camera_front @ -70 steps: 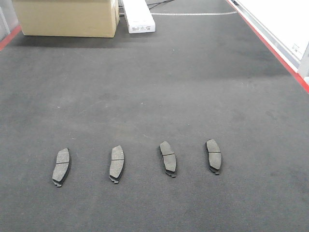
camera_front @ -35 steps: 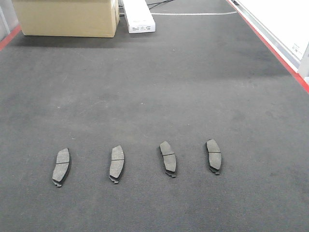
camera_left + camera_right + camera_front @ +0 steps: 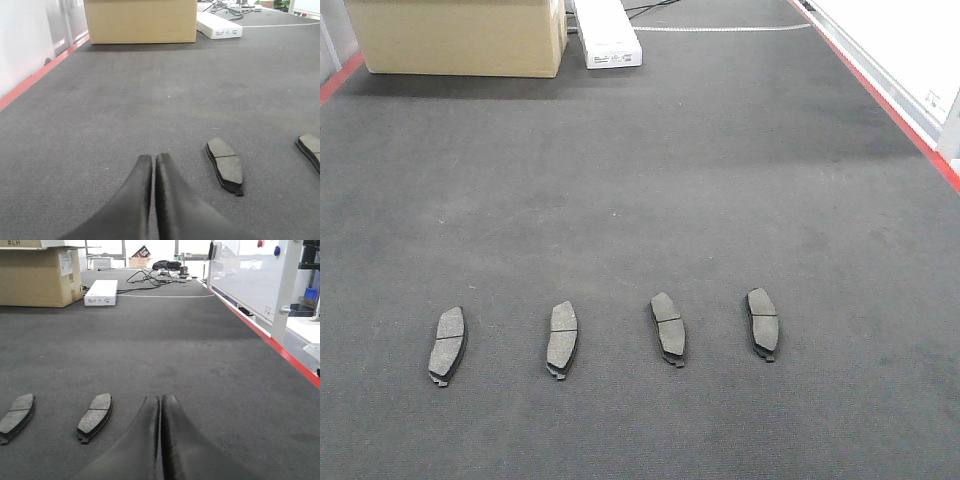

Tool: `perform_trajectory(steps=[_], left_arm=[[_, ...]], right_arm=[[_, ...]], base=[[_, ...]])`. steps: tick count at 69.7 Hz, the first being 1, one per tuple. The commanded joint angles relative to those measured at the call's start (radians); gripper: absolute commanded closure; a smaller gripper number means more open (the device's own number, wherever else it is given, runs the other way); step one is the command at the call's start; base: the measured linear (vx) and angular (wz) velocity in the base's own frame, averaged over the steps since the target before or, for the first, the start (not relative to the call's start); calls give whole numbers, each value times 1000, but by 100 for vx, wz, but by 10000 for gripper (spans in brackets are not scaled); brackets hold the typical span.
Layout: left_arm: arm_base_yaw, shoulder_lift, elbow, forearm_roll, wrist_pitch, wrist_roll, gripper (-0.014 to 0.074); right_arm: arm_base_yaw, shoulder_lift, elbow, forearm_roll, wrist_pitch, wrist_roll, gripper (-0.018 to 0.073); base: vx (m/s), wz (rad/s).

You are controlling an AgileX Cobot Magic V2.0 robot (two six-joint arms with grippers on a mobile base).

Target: Move and align brake pads A on conveyor

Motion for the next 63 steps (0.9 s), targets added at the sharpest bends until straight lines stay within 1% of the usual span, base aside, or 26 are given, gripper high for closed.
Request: perform_trajectory(steps=[1,63], left_arm=[[-6,-13,28,0,-79,-7,594],[-6,-13,28,0,-79,-7,594]], right_arm=[[-4,-10,6,-9,-71,-6,566],[-4,-10,6,-9,-60,-7,566]], base=[[0,0],[0,0]])
